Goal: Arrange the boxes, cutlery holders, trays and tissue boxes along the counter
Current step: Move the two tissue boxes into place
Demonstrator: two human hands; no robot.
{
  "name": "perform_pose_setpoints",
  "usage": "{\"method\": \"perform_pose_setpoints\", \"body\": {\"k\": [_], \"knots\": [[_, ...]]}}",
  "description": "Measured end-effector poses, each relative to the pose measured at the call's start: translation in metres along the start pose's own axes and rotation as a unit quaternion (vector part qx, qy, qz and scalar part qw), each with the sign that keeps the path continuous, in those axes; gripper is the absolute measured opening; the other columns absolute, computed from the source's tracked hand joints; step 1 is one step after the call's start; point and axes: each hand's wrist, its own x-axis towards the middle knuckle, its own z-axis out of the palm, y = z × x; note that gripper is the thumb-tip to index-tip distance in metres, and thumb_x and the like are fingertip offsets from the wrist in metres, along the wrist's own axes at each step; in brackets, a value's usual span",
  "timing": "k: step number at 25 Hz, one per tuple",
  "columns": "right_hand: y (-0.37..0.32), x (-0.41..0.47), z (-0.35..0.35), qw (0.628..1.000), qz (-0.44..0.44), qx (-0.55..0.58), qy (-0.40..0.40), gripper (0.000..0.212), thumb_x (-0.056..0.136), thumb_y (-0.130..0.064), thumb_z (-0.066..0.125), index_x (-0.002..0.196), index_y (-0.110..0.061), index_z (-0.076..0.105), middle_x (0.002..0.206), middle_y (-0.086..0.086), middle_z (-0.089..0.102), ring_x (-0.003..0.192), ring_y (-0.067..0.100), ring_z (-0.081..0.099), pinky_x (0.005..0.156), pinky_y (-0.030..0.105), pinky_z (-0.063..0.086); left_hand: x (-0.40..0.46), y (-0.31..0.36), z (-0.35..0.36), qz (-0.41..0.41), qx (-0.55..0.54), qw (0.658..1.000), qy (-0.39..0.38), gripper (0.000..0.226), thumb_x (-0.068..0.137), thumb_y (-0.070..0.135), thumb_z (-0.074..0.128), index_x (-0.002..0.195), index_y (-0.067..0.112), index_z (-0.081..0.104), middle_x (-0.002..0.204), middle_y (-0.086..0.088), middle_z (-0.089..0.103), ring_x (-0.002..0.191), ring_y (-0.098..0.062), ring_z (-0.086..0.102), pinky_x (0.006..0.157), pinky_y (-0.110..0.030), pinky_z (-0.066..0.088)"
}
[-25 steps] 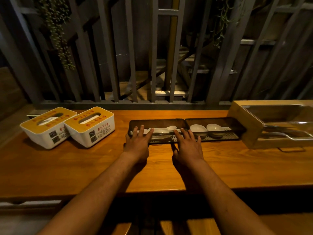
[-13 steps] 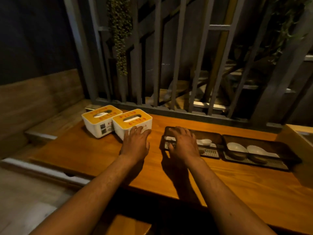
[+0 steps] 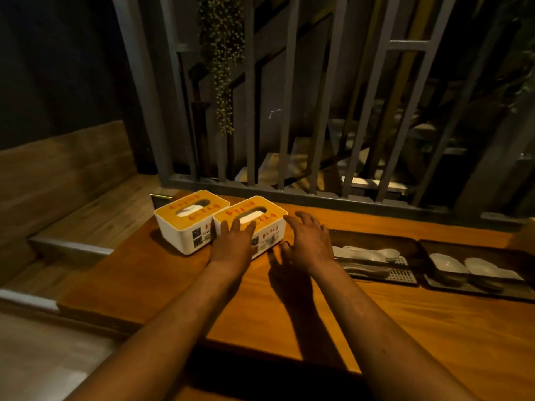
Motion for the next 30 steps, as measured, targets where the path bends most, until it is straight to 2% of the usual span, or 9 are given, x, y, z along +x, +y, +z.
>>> {"method": "perform_pose_setpoints", "body": {"k": [4, 8, 12, 14, 17, 20, 22, 25, 30], "knots": [[-0.011, 0.004, 0.012, 0.999, 0.028, -0.016, 0.013, 0.079, 0.085, -0.04, 0.069, 0.151, -0.034, 0.026, 0.16, 0.004, 0.024, 0.148, 0.028, 0.019, 0.118, 0.054, 0.022, 0.0, -0.023, 0.005, 0.104, -0.021, 0.994, 0.009, 0.066, 0.095, 0.024, 0.059, 0.151, 0.038, 0.026, 0.16, -0.002, 0.026, 0.146, -0.033, 0.02, 0.112, -0.053, 0.033], [-0.014, -0.02, 0.023, 0.998, 0.035, -0.045, 0.01, 0.072, 0.087, -0.04, 0.066, 0.149, -0.037, 0.029, 0.158, 0.002, 0.028, 0.146, 0.029, 0.021, 0.116, 0.054, 0.024, -0.001, -0.043, -0.006, 0.192, -0.087, 0.977, -0.021, 0.062, 0.094, 0.022, 0.059, 0.146, 0.043, 0.033, 0.158, 0.009, 0.028, 0.147, -0.024, 0.02, 0.114, -0.053, 0.029], [-0.017, -0.041, 0.027, 0.997, 0.032, -0.049, 0.046, 0.06, 0.091, -0.039, 0.061, 0.145, -0.035, 0.037, 0.153, 0.001, 0.037, 0.142, 0.029, 0.028, 0.116, 0.054, 0.026, -0.005, -0.034, -0.003, 0.161, -0.103, 0.981, -0.014, 0.069, 0.09, 0.016, 0.064, 0.143, 0.047, 0.032, 0.161, 0.003, 0.02, 0.149, -0.025, 0.015, 0.115, -0.056, 0.027], [-0.016, -0.045, 0.026, 0.996, 0.037, -0.053, 0.062, 0.057, 0.092, -0.038, 0.06, 0.145, -0.032, 0.039, 0.15, 0.001, 0.041, 0.137, 0.028, 0.034, 0.115, 0.048, 0.028, -0.001, -0.028, -0.005, 0.133, -0.099, 0.986, -0.02, 0.072, 0.088, 0.012, 0.066, 0.142, 0.046, 0.035, 0.162, -0.003, 0.019, 0.148, -0.029, 0.019, 0.114, -0.054, 0.03], [-0.019, -0.059, 0.029, 0.994, 0.06, -0.041, 0.084, 0.06, 0.09, -0.036, 0.062, 0.146, -0.028, 0.04, 0.147, 0.001, 0.044, 0.131, 0.025, 0.039, 0.107, 0.038, 0.035, -0.002, -0.015, -0.013, 0.133, -0.104, 0.985, -0.039, 0.072, 0.084, 0.005, 0.068, 0.139, 0.042, 0.041, 0.156, -0.004, 0.031, 0.141, -0.03, 0.032, 0.107, -0.05, 0.04], [-0.015, -0.067, 0.029, 0.992, 0.071, -0.03, 0.101, 0.062, 0.089, -0.034, 0.065, 0.145, -0.026, 0.041, 0.145, 0.003, 0.044, 0.128, 0.026, 0.04, 0.102, 0.037, 0.04, -0.005, 0.0, -0.016, 0.156, -0.102, 0.982, -0.034, 0.072, 0.08, 0.002, 0.07, 0.136, 0.038, 0.044, 0.147, 0.002, 0.042, 0.134, -0.028, 0.038, 0.099, -0.047, 0.047], [-0.01, -0.071, 0.027, 0.993, 0.058, -0.051, 0.087, 0.065, 0.089, -0.035, 0.063, 0.148, -0.026, 0.037, 0.148, 0.004, 0.04, 0.129, 0.027, 0.038, 0.104, 0.038, 0.037, -0.008, 0.004, -0.013, 0.155, -0.09, 0.983, -0.034, 0.074, 0.08, 0.004, 0.071, 0.138, 0.038, 0.041, 0.15, 0.002, 0.039, 0.139, -0.03, 0.032, 0.102, -0.049, 0.045], [-0.012, -0.076, 0.023, 0.995, 0.06, -0.055, 0.062, 0.068, 0.089, -0.039, 0.062, 0.149, -0.029, 0.032, 0.153, 0.003, 0.035, 0.137, 0.029, 0.032, 0.113, 0.046, 0.029, -0.016, 0.0, -0.01, 0.134, -0.085, 0.986, -0.056, 0.079, 0.087, 0.007, 0.065, 0.146, 0.044, 0.029, 0.161, -0.003, 0.019, 0.149, -0.032, 0.012, 0.113, -0.053, 0.031], [-0.04, -0.053, 0.014, 0.995, 0.042, -0.043, 0.082, 0.064, 0.088, -0.039, 0.066, 0.145, -0.033, 0.039, 0.155, 0.002, 0.033, 0.144, 0.028, 0.024, 0.117, 0.054, 0.022, -0.038, -0.042, -0.022, 0.11, -0.129, 0.983, 0.068, 0.052, 0.097, 0.025, 0.055, 0.145, 0.034, 0.039, 0.154, -0.002, 0.038, 0.144, -0.026, 0.028, 0.113, -0.047, 0.029]]}}
